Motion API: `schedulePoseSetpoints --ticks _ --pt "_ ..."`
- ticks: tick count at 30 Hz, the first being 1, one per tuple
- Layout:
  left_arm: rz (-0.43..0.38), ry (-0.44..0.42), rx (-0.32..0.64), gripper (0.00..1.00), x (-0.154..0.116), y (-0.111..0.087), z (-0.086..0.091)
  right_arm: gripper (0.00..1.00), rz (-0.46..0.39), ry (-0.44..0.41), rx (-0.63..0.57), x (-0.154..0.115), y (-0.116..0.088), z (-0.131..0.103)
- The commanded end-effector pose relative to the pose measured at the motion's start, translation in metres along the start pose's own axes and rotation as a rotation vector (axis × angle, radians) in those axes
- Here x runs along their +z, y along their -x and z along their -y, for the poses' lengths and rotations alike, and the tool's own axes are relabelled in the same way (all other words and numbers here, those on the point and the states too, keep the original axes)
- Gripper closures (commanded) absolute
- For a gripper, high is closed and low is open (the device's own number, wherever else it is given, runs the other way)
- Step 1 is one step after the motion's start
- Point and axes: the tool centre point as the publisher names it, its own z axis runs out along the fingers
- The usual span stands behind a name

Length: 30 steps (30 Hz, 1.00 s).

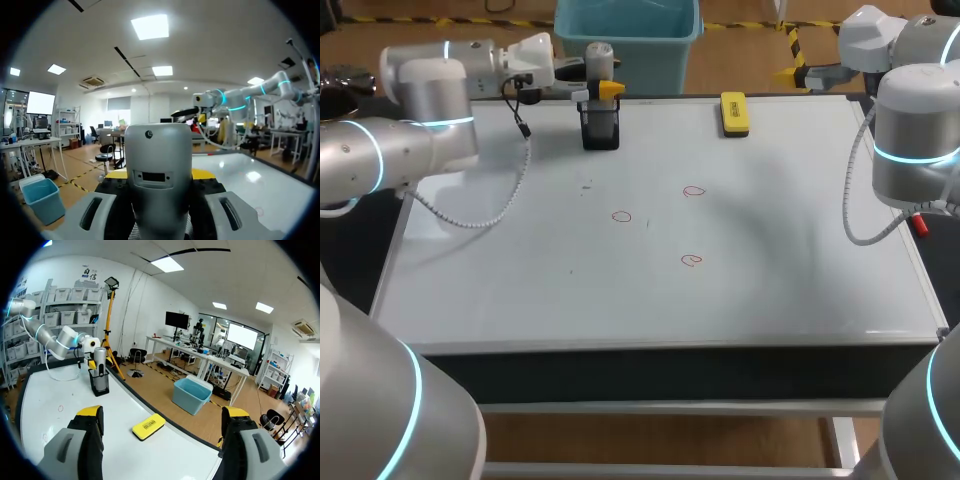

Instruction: Pick up the inspection probe, press it on each red-marked spot on the whiteboard one by one, put down the probe, pick up the eraser, and wipe off all the red marks.

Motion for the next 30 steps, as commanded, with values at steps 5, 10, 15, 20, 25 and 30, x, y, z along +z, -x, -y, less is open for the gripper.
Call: schedulePoseSetpoints --ticks 5,10,15,20,25,30 --pt "-0.003 -0.004 0.019 1.0 -0.004 -0.008 0.013 0.0 -0.001 -0.001 0.0 0.0 0.0 0.0" --pt "-0.007 -0.017 0.023 1.0 -0.004 -0.01 0.025 0.0 -0.001 -0.001 0.0 0.0 0.0 0.0" --pt "-0.018 -0.023 0.029 1.0 -0.004 -0.011 0.041 0.0 -0.001 -0.001 0.0 0.0 0.0 0.0" --pt "-0.019 -0.025 0.021 1.0 -0.003 -0.011 0.06 0.0 -0.001 -0.001 0.0 0.0 0.0 0.0" --pt "-0.009 -0.026 0.019 1.0 -0.004 -0.012 0.08 0.0 -0.001 -0.001 0.0 0.0 0.0 0.0" --pt "-0.018 -0.031 -0.03 1.0 -0.009 -0.012 0.097 0.0 -0.001 -0.001 0.0 0.0 0.0 0.0"
